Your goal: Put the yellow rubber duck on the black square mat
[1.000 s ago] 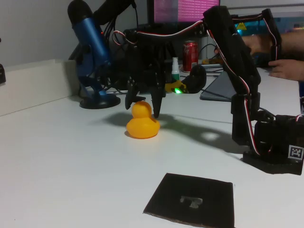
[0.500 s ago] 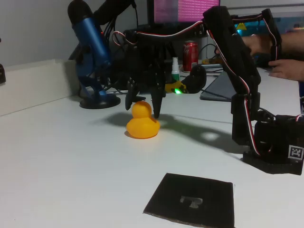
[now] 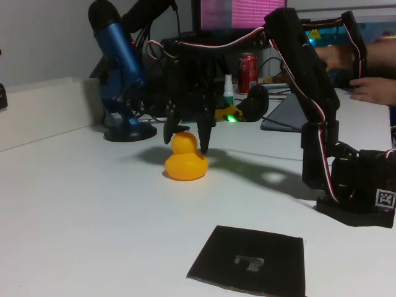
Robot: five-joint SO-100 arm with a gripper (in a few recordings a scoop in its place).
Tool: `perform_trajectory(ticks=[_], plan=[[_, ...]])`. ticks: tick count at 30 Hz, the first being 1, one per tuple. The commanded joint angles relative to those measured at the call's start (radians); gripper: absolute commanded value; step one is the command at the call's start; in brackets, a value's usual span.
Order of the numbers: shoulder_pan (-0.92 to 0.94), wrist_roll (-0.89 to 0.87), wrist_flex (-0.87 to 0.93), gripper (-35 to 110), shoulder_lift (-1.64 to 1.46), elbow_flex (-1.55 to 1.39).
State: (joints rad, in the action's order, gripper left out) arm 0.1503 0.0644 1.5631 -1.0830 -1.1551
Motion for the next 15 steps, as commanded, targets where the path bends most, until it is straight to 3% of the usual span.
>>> perform_trajectory(ticks=[1, 15], plan=[[0.02, 0.006, 0.015, 40, -0.038, 0.026], [0.021, 0.0, 0.017, 20, -0.04, 0.023]])
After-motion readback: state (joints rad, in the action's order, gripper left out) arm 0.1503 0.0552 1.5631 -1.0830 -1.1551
